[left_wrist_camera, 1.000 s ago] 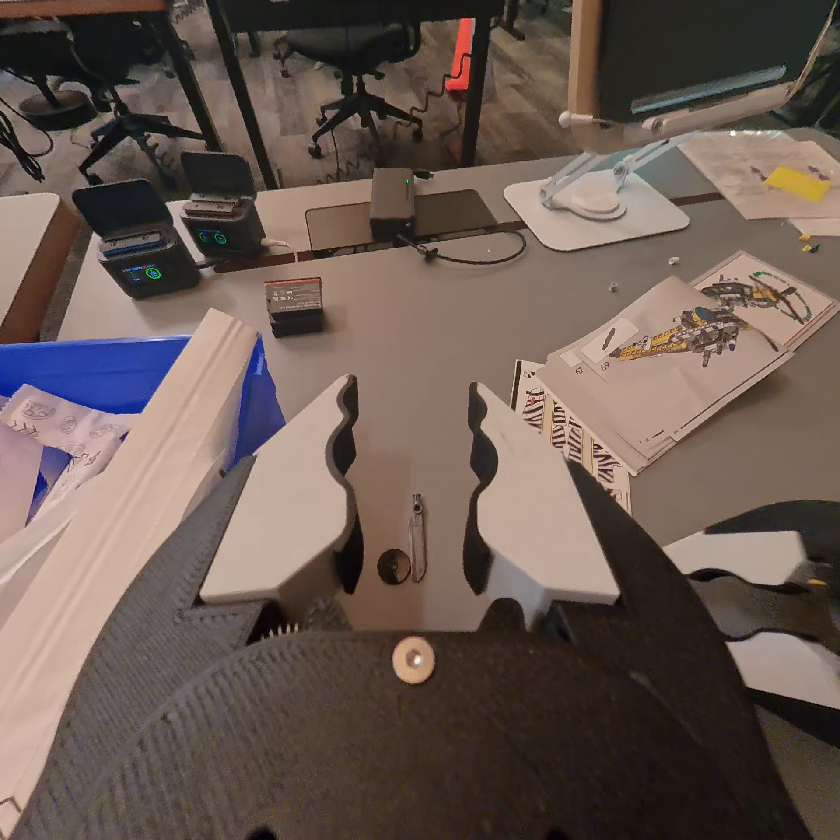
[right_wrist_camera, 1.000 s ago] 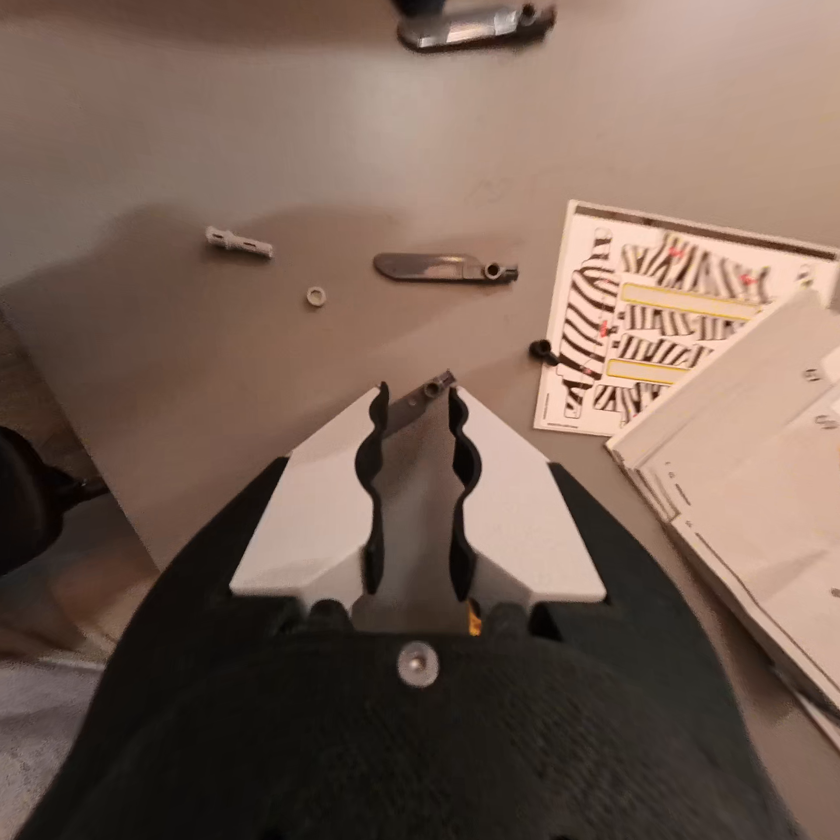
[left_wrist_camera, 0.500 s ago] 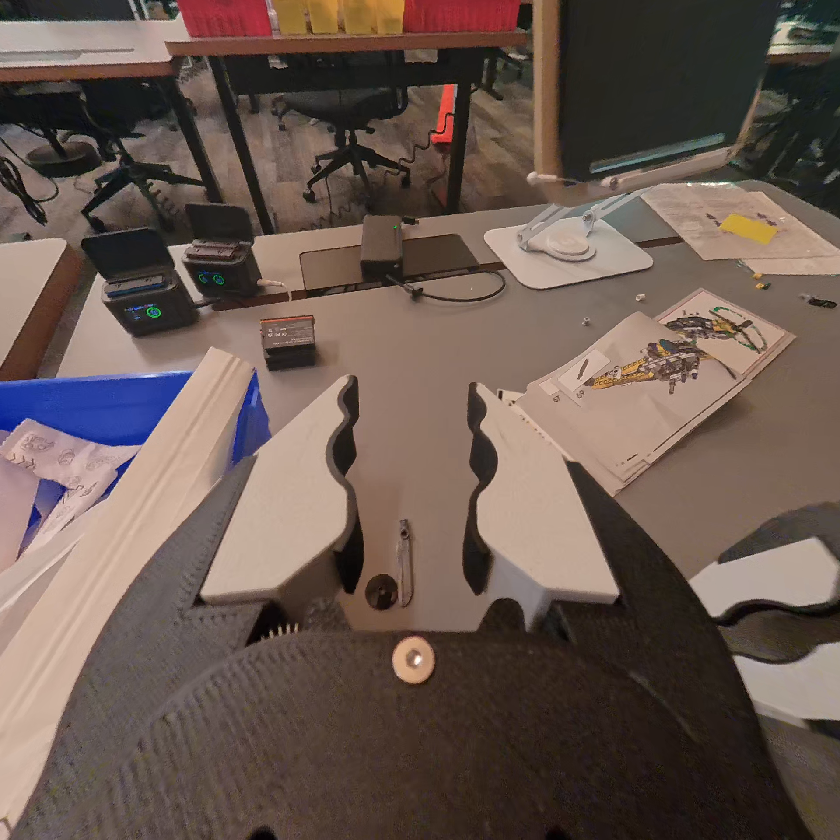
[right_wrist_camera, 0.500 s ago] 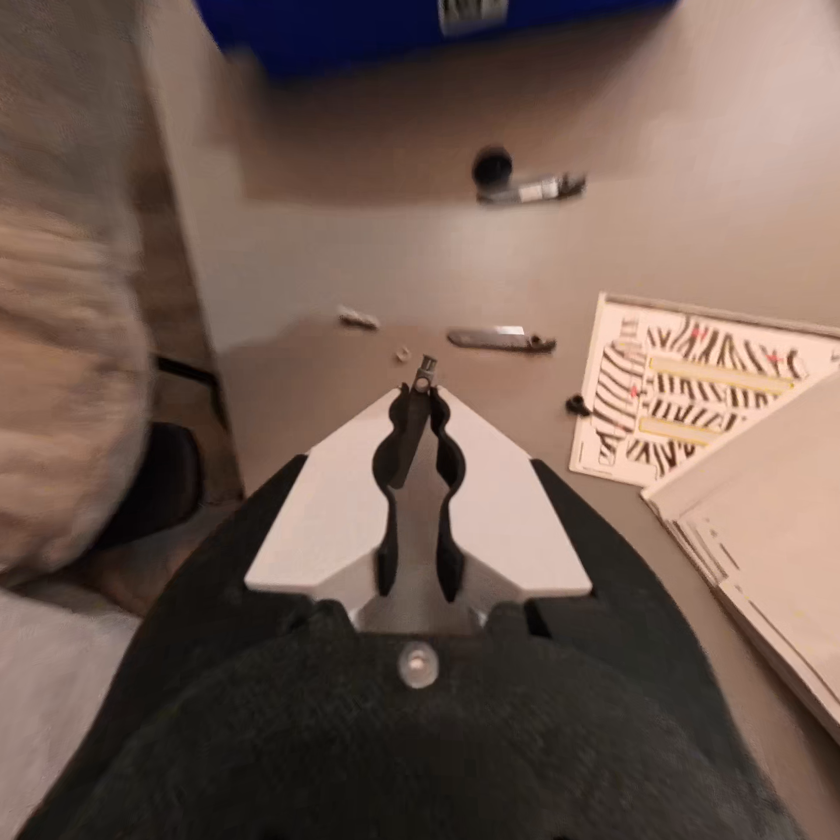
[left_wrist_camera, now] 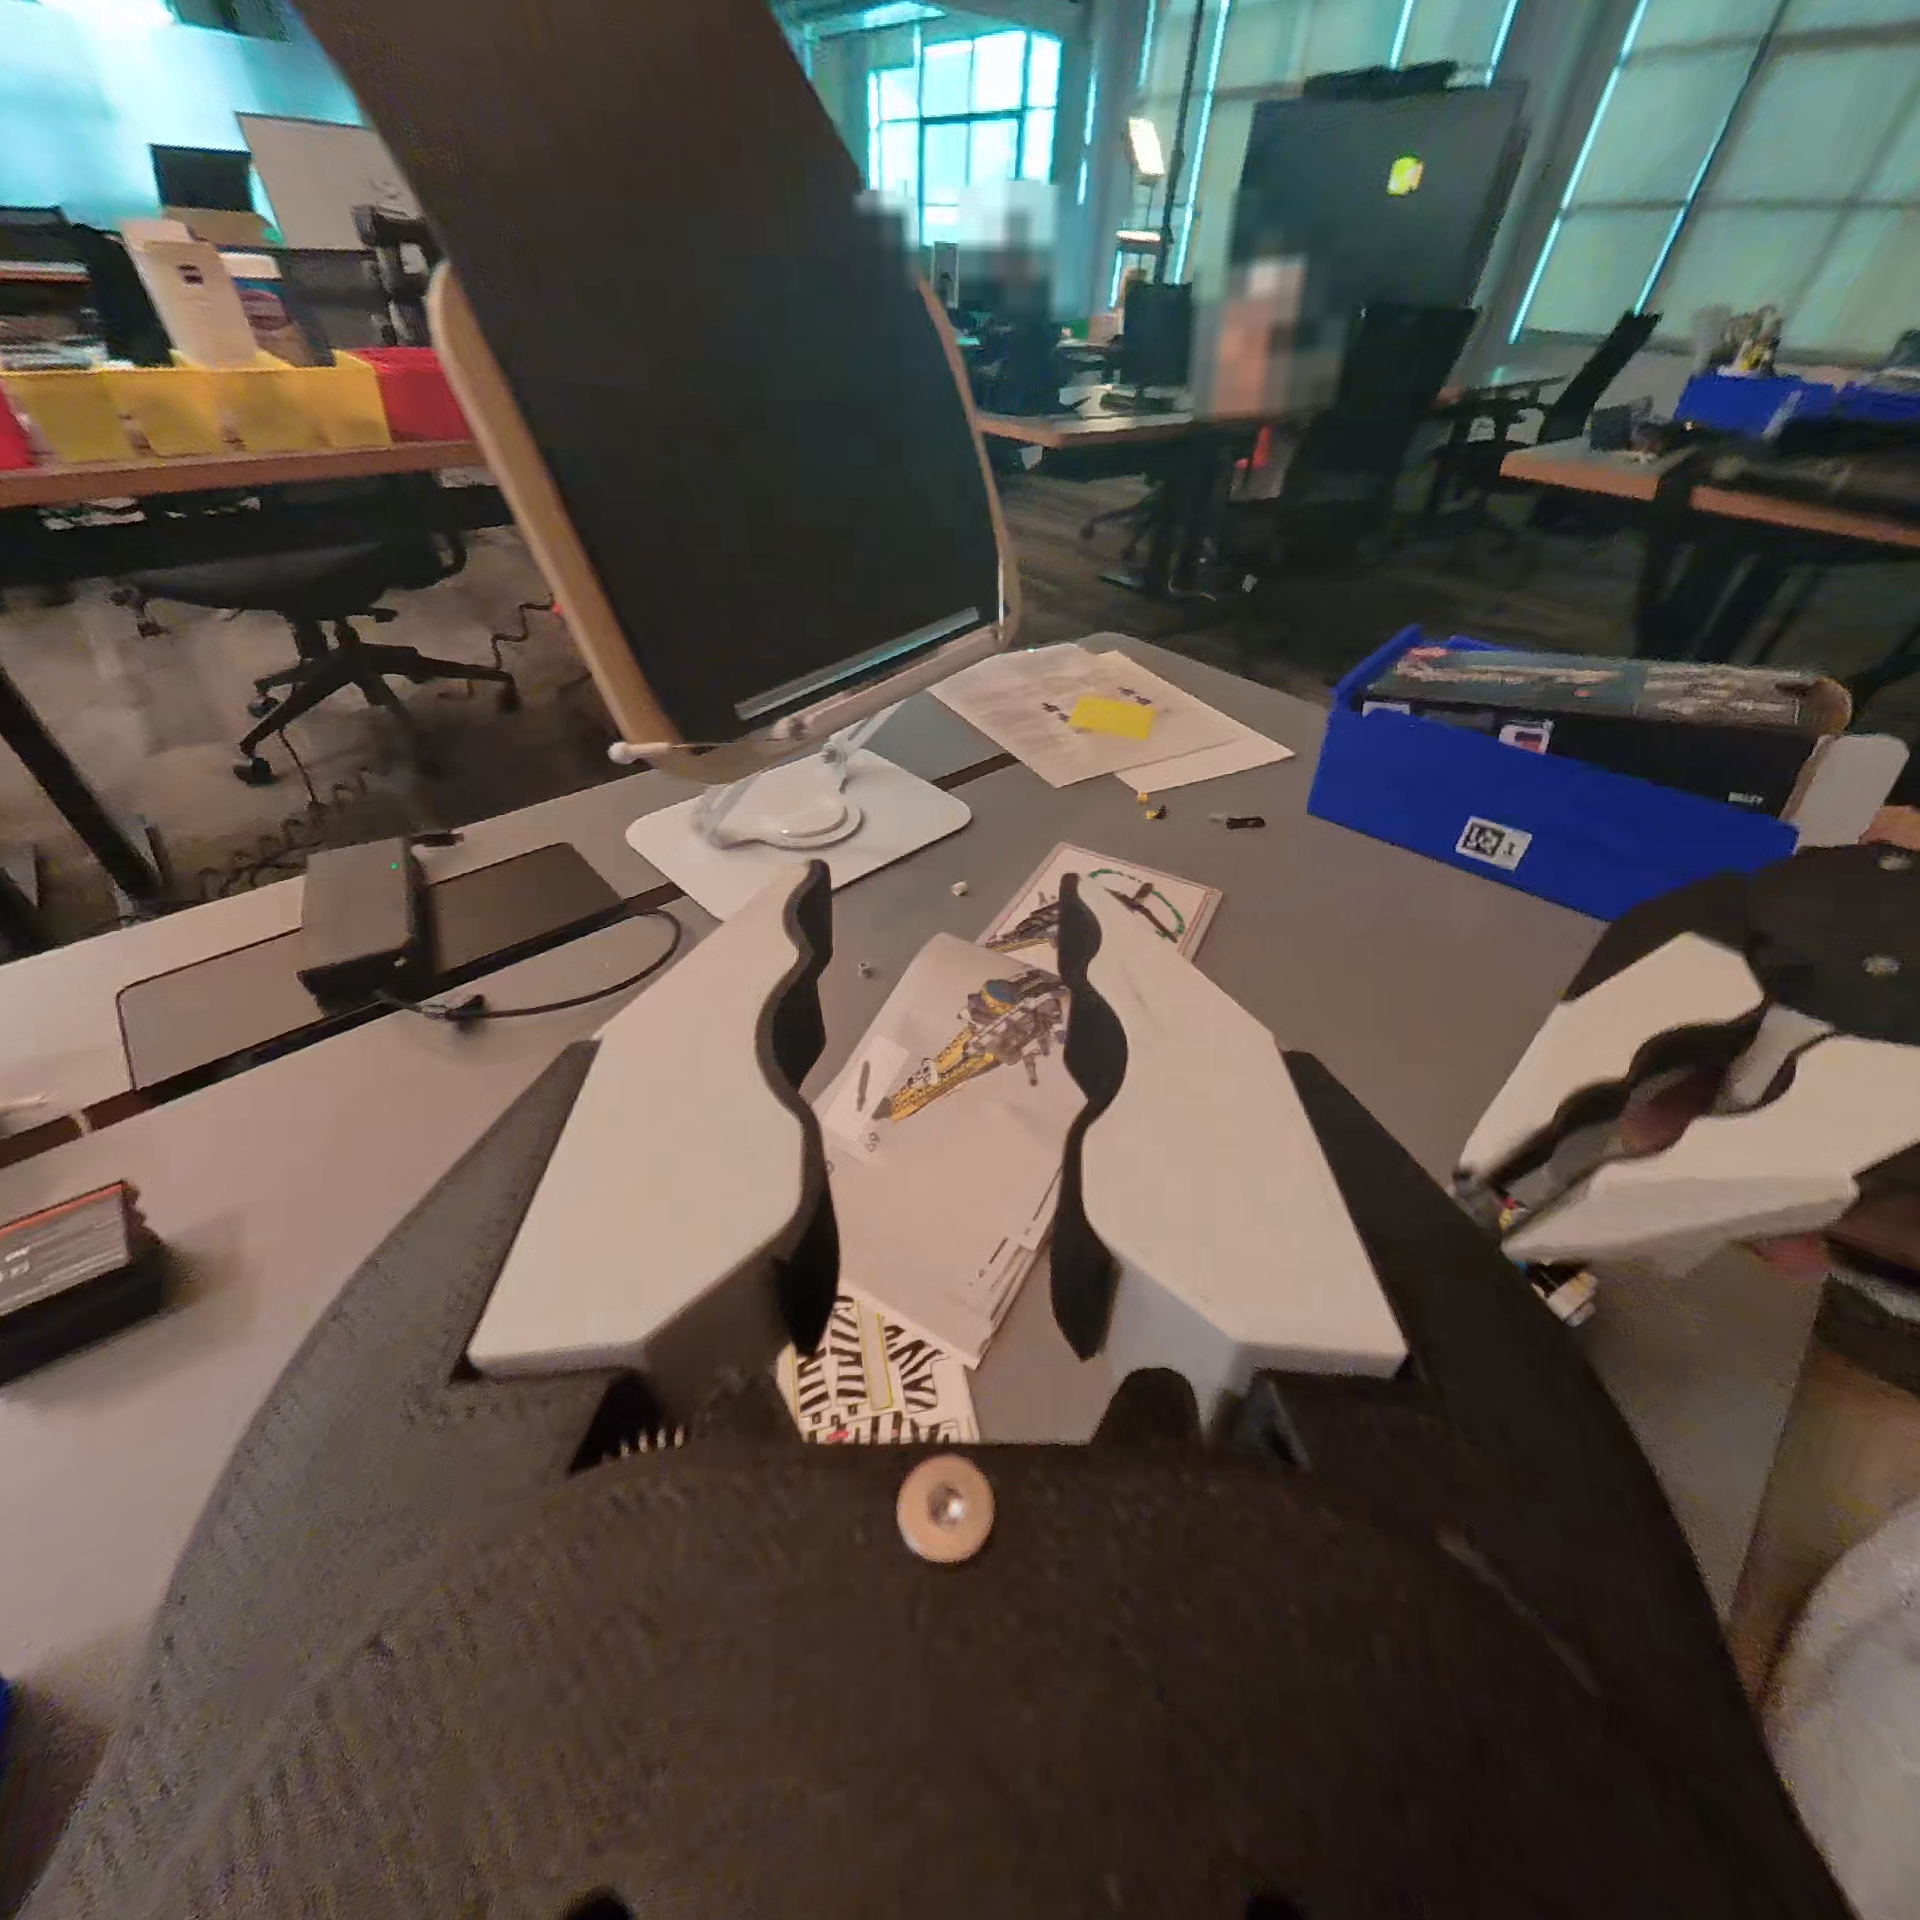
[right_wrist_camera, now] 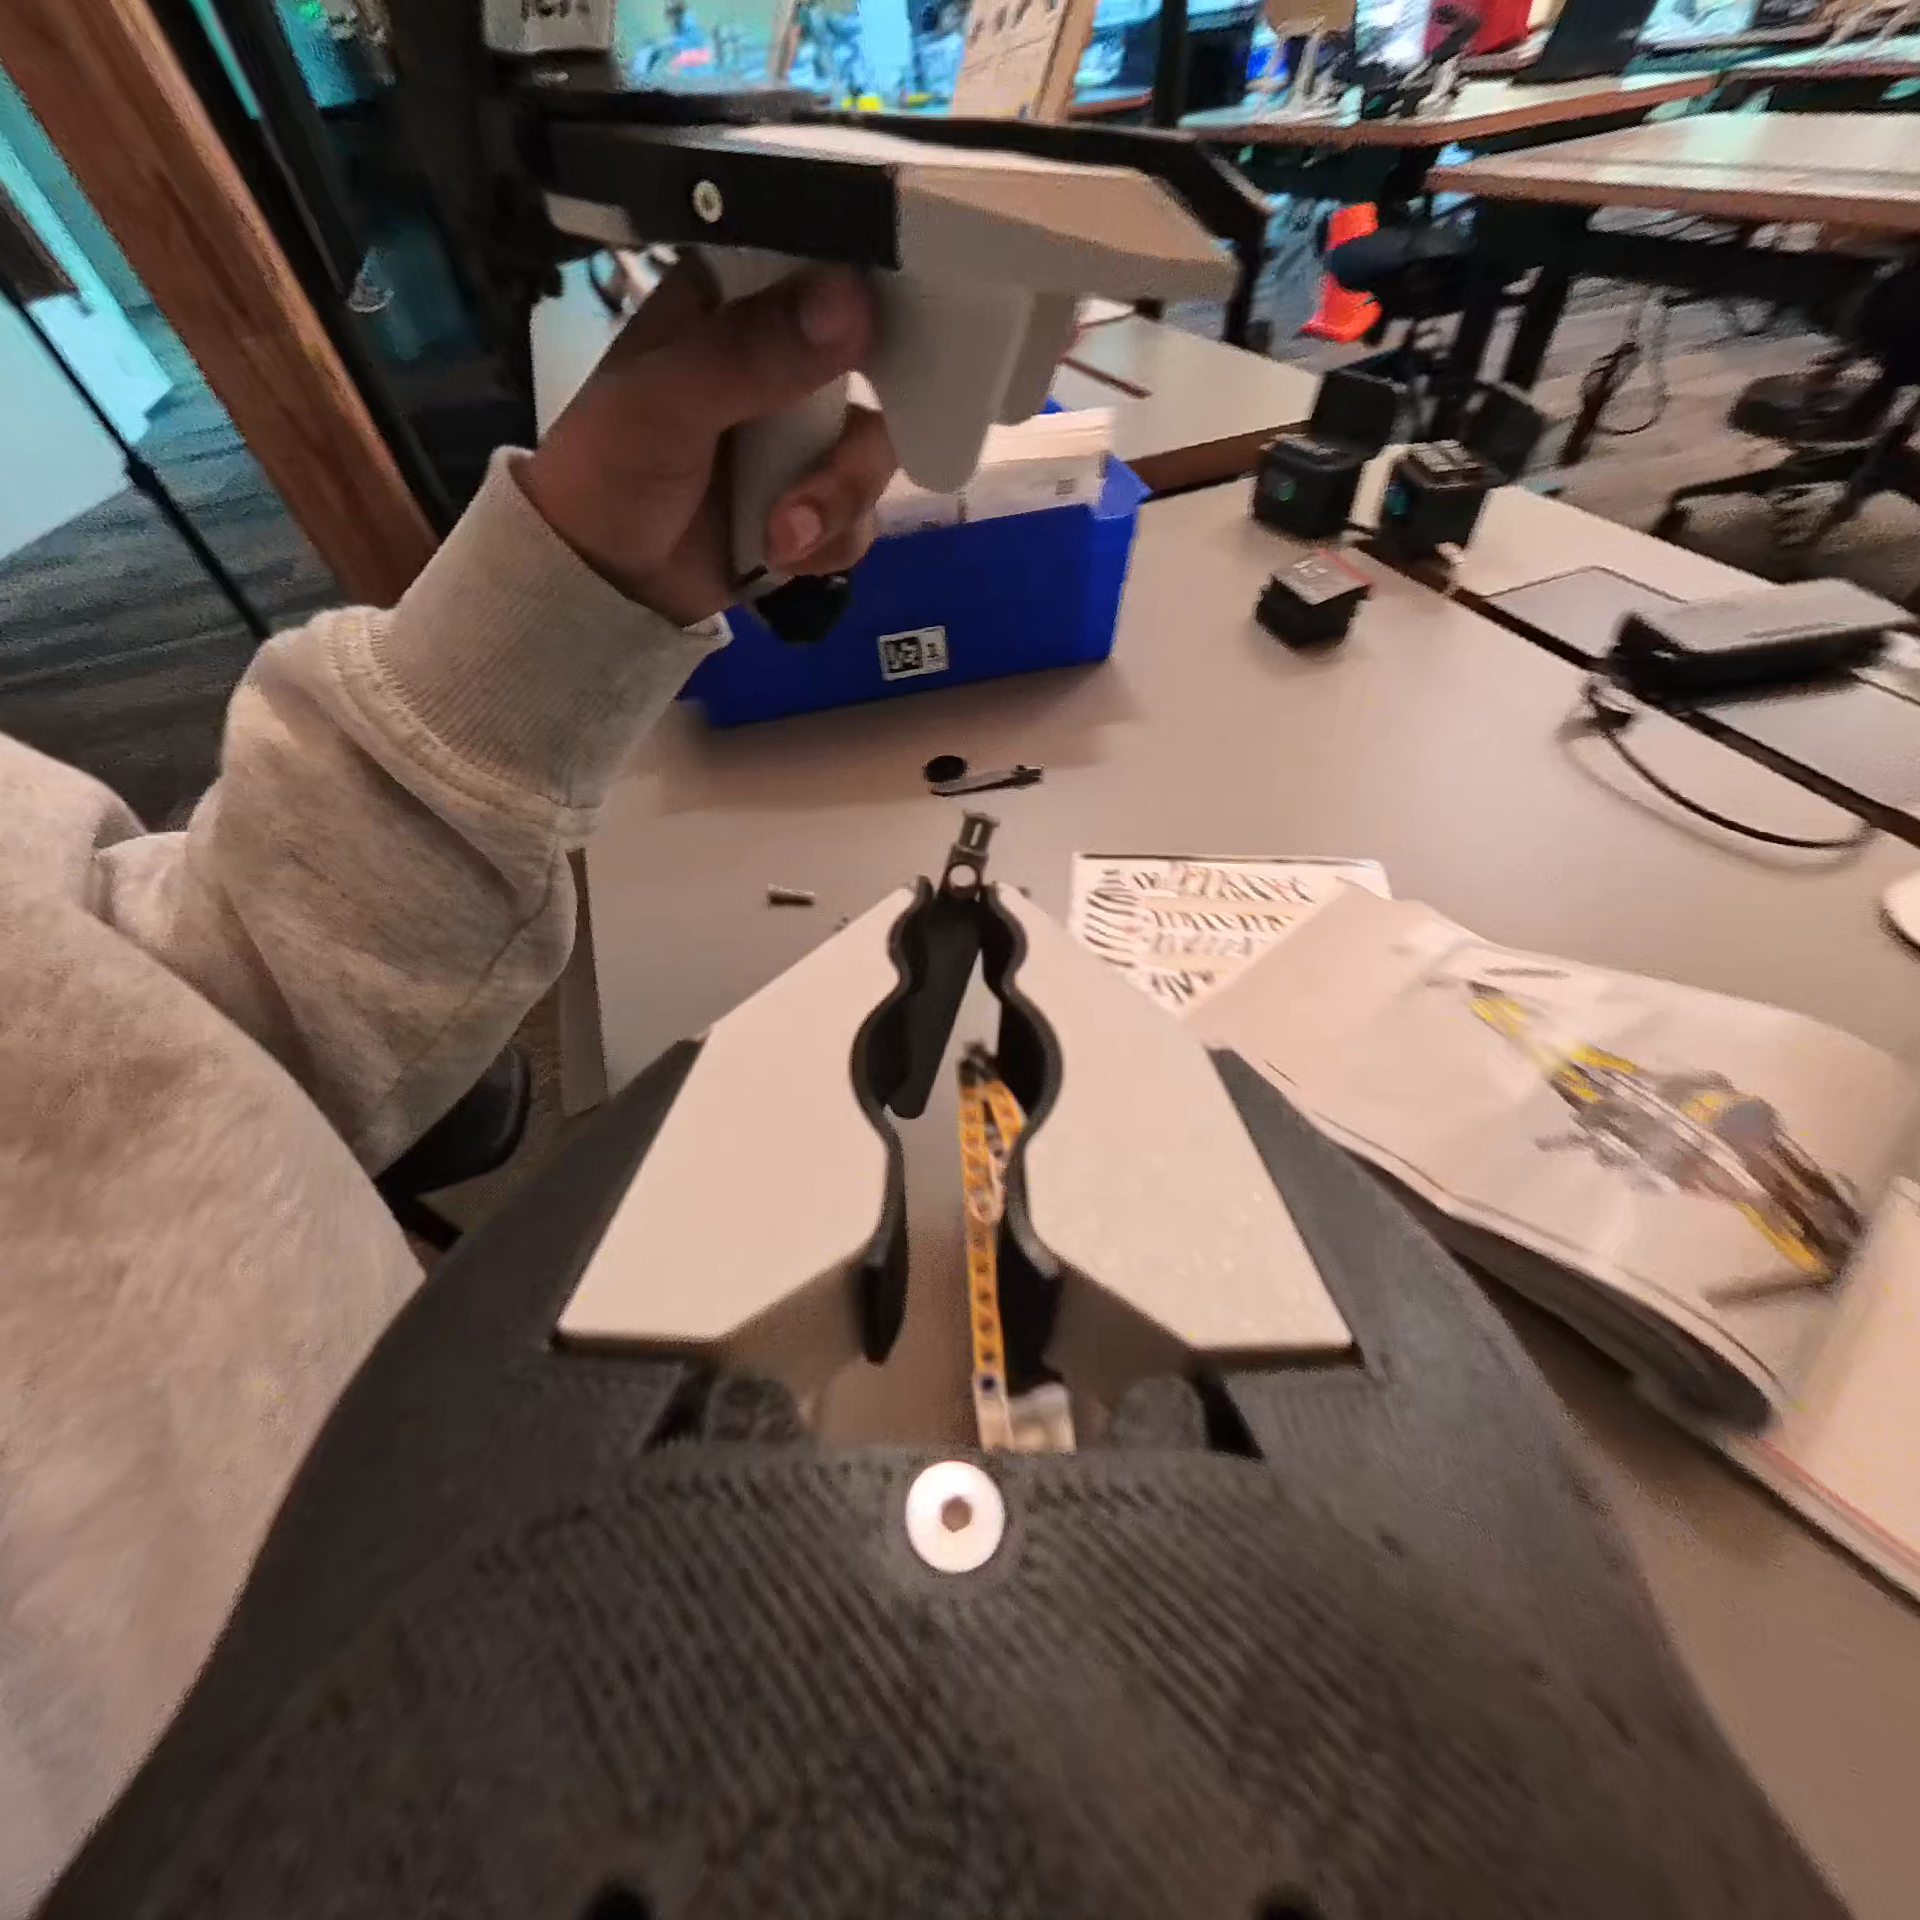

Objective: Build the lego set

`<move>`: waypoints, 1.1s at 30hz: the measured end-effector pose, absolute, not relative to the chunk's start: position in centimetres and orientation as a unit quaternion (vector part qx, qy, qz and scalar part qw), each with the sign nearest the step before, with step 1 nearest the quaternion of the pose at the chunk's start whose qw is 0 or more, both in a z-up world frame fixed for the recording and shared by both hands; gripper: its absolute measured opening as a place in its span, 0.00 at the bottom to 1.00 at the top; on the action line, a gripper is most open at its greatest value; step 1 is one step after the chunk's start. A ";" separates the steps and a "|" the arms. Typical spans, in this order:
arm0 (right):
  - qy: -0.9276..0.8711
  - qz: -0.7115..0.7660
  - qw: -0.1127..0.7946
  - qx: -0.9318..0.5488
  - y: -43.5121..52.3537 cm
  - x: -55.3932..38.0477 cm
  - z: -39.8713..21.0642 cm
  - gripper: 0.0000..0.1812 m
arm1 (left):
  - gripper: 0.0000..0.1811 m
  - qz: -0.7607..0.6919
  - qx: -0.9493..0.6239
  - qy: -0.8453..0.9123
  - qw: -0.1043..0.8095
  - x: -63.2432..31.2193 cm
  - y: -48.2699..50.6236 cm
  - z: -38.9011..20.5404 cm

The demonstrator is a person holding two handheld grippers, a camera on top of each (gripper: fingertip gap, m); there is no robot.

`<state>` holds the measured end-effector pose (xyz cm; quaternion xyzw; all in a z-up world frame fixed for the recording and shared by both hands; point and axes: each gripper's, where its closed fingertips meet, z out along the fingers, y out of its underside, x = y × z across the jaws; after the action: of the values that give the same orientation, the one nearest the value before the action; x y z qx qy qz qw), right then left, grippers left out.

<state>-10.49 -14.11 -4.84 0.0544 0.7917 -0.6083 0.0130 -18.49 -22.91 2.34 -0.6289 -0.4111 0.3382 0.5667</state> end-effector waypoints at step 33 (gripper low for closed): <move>0.762 -0.628 -0.153 0.034 4.3 -14.1 -10.1 0.04 | 0.17 -0.038 -0.611 -0.521 0.594 -14.6 6.5 -9.9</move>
<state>-14.12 4.30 -10.12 0.0339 0.7621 -0.6283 -0.1528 -14.55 6.51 -9.87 -0.6115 -0.5210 -0.0379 0.5943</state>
